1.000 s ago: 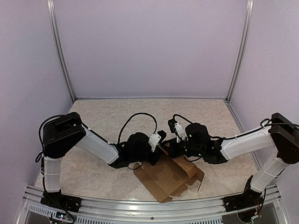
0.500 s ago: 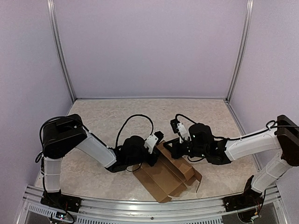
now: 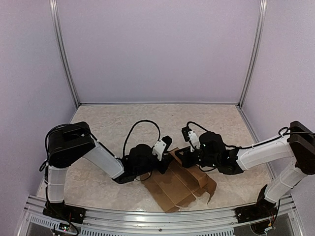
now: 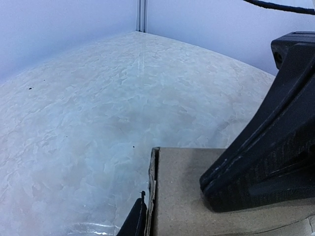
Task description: Fold the paper box
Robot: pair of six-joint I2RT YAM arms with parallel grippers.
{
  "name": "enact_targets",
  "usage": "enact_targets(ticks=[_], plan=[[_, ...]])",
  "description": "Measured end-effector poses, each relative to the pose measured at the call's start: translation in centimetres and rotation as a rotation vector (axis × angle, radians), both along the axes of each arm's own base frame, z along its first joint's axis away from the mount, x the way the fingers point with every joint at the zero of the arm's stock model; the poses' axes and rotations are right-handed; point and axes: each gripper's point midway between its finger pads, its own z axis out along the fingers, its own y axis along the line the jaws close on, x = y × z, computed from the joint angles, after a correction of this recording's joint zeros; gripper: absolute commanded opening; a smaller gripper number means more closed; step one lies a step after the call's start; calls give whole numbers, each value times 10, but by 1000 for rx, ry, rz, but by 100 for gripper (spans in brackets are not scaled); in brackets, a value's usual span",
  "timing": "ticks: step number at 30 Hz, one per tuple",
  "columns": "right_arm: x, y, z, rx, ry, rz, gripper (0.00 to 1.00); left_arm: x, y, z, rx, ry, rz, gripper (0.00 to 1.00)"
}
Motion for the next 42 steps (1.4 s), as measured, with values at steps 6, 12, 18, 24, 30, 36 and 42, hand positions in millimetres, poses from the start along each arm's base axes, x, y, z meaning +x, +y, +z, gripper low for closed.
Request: enact_targets(ticks=[6, 12, 18, 24, 30, 36, 42], plan=[[0, -3, -2, 3, 5, -7, 0, -1, -3, -5, -32, -5, 29, 13], [-2, -5, -1, 6, 5, -5, 0, -3, -4, -6, -54, -34, 80, 16], [-2, -5, -1, 8, 6, -4, 0, -13, -18, -10, -29, -84, 99, 22], [-3, -6, -1, 9, 11, -5, 0, -12, -17, -12, -23, -100, 124, 28], [-5, -8, 0, 6, 17, -5, 0, -8, -13, -12, -28, -110, 155, 29], [-7, -10, -1, 7, 23, -8, 0, -7, -11, -20, -17, -108, 165, 28], [-8, -11, -1, 13, 31, -12, 0, -6, -13, -23, -15, -106, 163, 4]])
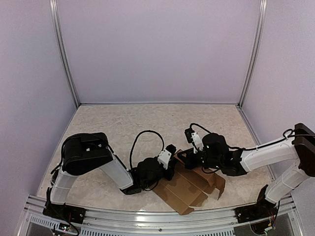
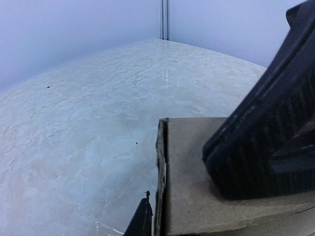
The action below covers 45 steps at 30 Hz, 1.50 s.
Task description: Fold the paper box
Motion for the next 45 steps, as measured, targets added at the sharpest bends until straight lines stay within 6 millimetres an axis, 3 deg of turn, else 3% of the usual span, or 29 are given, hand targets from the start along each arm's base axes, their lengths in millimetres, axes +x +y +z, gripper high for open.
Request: enact_targets(ticks=[2, 30, 40, 45], plan=[[0, 0, 0, 1, 1, -1, 0, 0, 0, 0, 1, -2, -2, 0], [-2, -17, 13, -73, -7, -29, 0, 6, 11, 1, 33, -40, 74, 0], [7, -40, 65, -116, -100, -36, 0, 1, 24, 5, 33, -53, 72, 0], [7, -55, 71, -132, -93, 5, 0, -8, 24, 13, 18, -49, -1, 0]])
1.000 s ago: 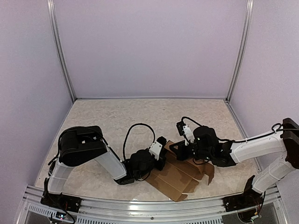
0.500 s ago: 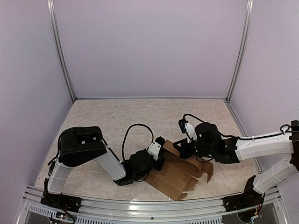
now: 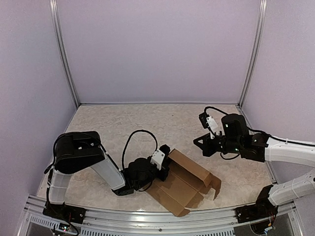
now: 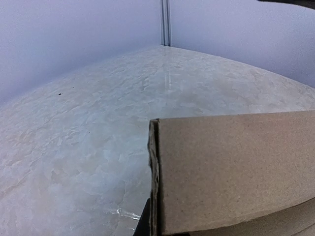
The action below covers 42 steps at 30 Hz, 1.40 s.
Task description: Fold the paper box
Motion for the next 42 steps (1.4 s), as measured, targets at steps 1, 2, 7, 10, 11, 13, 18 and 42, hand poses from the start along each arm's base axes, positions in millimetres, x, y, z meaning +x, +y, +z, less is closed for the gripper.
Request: enact_targets(ticks=[1, 2, 7, 10, 11, 13, 18, 42], plan=[[1, -3, -2, -3, 13, 10, 0, -2, 0, 2, -5, 1, -17, 0], [2, -5, -5, -5, 24, 16, 0, -4, 0, 5, -11, 0, -33, 0], [5, -6, -24, 5, 99, 73, 0, -14, -8, 13, -40, 0, -127, 0], [1, 1, -44, 10, 164, 122, 0, -20, -13, 14, -53, 10, -173, 0], [-1, 5, -51, 14, 188, 141, 0, -22, -15, 14, -57, 12, -183, 0], [-4, 11, -61, 24, 224, 171, 0, -24, -17, 15, -63, 15, -201, 0], [-7, 24, -72, 63, 268, 228, 0, -29, -19, 17, -73, 17, -230, 0], [-12, 49, -89, 216, 379, 311, 0, -22, -8, 11, -63, 24, -166, 0]])
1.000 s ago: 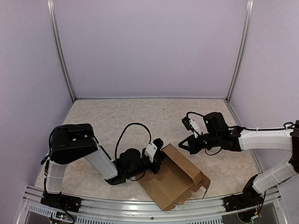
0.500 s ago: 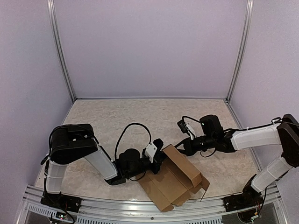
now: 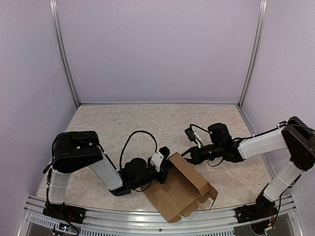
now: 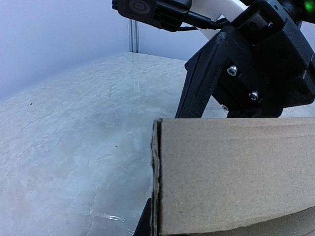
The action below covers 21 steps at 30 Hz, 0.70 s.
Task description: Fold the paper box
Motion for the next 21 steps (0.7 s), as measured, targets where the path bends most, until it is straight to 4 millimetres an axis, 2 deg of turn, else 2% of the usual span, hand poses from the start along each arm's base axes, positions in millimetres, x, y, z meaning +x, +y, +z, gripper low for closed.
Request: enact_targets(ticks=[7, 21], plan=[[2, 9, -8, 3, 30, 4, 0, 2, 7, -7, 23, 7, 28, 0], [12, 16, -7, -37, 20, -27, 0, 10, 17, -7, 23, -4, 94, 0]])
